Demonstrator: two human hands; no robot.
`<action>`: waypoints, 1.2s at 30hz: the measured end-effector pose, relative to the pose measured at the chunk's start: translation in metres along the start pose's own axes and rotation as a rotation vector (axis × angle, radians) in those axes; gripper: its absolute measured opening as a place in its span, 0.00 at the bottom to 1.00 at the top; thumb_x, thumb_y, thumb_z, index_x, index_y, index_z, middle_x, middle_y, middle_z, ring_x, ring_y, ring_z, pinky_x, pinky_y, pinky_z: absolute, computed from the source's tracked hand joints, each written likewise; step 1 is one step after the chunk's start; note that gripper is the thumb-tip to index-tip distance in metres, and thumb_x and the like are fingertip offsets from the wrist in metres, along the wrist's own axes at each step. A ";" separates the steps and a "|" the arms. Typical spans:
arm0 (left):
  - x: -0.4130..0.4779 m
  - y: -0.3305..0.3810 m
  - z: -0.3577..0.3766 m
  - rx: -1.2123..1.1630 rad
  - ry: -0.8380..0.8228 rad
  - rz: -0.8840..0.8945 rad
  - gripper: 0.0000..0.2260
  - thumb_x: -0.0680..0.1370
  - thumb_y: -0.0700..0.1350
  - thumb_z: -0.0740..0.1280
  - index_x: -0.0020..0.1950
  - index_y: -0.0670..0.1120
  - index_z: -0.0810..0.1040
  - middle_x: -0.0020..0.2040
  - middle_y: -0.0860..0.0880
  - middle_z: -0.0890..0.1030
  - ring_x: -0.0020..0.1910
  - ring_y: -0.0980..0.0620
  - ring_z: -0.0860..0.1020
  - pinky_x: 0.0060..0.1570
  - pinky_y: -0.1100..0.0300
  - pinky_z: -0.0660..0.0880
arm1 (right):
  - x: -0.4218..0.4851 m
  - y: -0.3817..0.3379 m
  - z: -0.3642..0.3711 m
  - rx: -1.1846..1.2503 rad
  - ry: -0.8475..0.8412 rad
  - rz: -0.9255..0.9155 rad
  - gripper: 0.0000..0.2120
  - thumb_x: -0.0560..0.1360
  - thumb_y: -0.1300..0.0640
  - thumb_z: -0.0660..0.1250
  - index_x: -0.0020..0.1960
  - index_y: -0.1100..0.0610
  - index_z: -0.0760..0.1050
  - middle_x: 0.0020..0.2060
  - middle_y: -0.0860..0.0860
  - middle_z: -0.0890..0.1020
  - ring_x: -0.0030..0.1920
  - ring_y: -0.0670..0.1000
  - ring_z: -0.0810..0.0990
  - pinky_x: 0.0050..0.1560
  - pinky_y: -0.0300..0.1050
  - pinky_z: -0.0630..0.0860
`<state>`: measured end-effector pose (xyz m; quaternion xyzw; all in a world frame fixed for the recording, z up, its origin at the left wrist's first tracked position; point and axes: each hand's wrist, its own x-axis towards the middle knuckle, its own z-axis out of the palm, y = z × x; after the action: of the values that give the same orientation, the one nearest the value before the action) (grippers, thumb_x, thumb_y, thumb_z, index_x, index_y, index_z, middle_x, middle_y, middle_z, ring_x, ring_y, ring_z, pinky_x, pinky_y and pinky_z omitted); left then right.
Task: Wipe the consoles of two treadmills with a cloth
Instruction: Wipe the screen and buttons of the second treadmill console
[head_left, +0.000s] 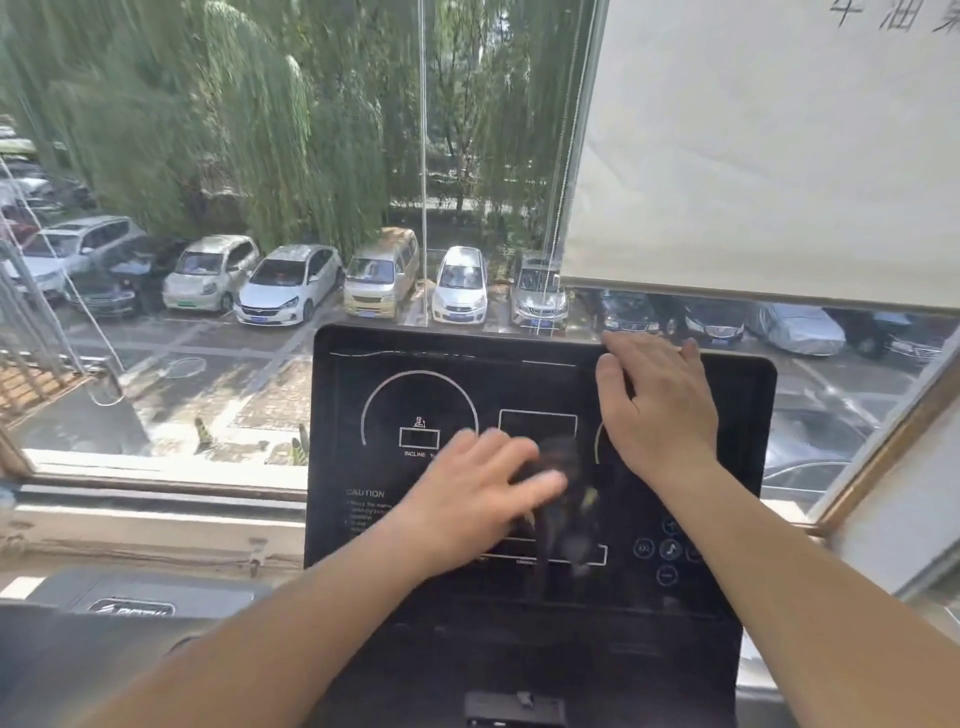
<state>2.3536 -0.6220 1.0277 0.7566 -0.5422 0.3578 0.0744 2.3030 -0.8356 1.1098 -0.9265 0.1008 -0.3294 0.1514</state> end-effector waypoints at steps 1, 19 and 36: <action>0.012 -0.020 -0.008 0.009 0.106 -0.195 0.24 0.70 0.41 0.71 0.66 0.53 0.78 0.56 0.45 0.80 0.49 0.40 0.77 0.43 0.48 0.72 | 0.000 0.000 0.000 0.004 -0.001 0.006 0.24 0.85 0.46 0.52 0.74 0.50 0.77 0.72 0.46 0.79 0.77 0.48 0.70 0.85 0.55 0.46; 0.049 -0.018 -0.012 -0.047 0.237 -0.559 0.30 0.67 0.43 0.77 0.69 0.52 0.78 0.57 0.44 0.78 0.52 0.39 0.75 0.48 0.45 0.71 | 0.003 0.060 -0.046 -0.133 -0.060 0.106 0.31 0.84 0.42 0.45 0.75 0.53 0.76 0.73 0.53 0.79 0.77 0.56 0.71 0.80 0.58 0.62; 0.163 0.063 0.030 -0.068 0.173 -0.479 0.28 0.68 0.46 0.72 0.69 0.54 0.73 0.57 0.45 0.77 0.52 0.39 0.75 0.47 0.45 0.72 | 0.014 0.112 -0.071 0.703 -0.176 0.295 0.20 0.83 0.38 0.57 0.65 0.40 0.84 0.63 0.41 0.83 0.67 0.46 0.79 0.75 0.55 0.71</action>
<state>2.3382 -0.7874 1.0898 0.8271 -0.3507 0.3750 0.2287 2.2584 -0.9596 1.1313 -0.8184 0.1003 -0.2378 0.5135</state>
